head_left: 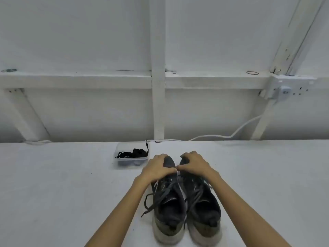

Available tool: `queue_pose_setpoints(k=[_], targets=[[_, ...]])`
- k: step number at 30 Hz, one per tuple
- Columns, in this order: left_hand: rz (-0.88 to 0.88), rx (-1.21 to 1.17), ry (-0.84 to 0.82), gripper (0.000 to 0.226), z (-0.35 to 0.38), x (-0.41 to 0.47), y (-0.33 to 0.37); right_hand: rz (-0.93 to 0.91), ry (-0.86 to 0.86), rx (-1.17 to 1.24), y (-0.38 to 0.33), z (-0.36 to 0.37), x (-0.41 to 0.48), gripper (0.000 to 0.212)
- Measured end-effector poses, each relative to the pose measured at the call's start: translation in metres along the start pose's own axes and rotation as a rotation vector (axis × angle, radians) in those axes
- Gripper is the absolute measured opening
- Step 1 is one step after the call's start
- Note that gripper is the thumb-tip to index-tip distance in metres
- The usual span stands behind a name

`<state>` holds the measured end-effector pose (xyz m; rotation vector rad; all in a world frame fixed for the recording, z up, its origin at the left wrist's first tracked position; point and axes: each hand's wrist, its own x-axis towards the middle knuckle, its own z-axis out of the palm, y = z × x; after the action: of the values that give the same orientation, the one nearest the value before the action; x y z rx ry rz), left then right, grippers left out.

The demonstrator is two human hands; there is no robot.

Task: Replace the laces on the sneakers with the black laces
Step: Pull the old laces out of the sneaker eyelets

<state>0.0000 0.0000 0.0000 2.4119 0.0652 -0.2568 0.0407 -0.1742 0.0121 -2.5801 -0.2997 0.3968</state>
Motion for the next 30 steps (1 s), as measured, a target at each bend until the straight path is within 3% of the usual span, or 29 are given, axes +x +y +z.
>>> queue_pose_setpoints(k=[7,16,30], targets=[[-0.108,0.032,0.012,0.107,0.026,0.002,-0.002,0.044,-0.049,-0.048,0.009,0.012,-0.010,0.081],[-0.093,0.043,-0.004,0.098,0.016,-0.001,-0.018,0.077,-0.032,-0.048,0.017,0.011,-0.021,0.083],[-0.112,-0.104,-0.019,0.107,-0.018,-0.067,-0.066,0.074,-0.069,-0.051,0.038,0.011,-0.055,0.085]])
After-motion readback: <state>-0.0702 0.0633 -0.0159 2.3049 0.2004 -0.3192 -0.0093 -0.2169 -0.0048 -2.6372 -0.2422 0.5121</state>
